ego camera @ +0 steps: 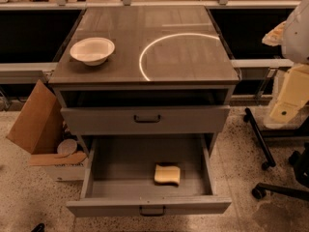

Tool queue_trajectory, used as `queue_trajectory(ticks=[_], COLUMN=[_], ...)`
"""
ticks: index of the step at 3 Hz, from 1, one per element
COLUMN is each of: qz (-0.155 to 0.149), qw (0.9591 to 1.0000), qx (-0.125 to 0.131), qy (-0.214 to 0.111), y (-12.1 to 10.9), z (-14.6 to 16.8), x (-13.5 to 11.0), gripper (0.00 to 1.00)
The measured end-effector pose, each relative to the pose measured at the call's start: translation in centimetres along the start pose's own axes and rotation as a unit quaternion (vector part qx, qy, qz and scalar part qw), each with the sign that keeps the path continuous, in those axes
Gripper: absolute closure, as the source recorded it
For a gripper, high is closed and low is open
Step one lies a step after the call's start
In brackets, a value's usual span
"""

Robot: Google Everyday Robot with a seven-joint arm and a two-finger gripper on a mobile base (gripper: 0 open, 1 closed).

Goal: Pick sponge from middle drawer and place on counter

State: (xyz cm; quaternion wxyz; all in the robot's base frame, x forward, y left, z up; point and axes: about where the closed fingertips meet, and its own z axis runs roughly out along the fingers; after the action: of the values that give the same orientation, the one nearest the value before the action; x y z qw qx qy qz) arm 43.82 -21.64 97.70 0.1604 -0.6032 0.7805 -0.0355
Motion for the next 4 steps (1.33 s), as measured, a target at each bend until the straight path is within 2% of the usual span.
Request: queue_trajectory(ticks=[1,2,3,4], qz=[0.000,-0.005,-0.006,-0.006], qw=[1.0000,0.9995,0.9951,0.9953], qx=[0.000,-0.008,-0.038,-0.036], qy=[0.000,-0.031,-0.091,-0.089], y=[0.0,0.6,2.8,2.8], z=[0.0,2.3,7.4,7.2], x=[0.0,-0.7,-2.5,-2.4], gripper=[0.00,0.00,0.00,0.00])
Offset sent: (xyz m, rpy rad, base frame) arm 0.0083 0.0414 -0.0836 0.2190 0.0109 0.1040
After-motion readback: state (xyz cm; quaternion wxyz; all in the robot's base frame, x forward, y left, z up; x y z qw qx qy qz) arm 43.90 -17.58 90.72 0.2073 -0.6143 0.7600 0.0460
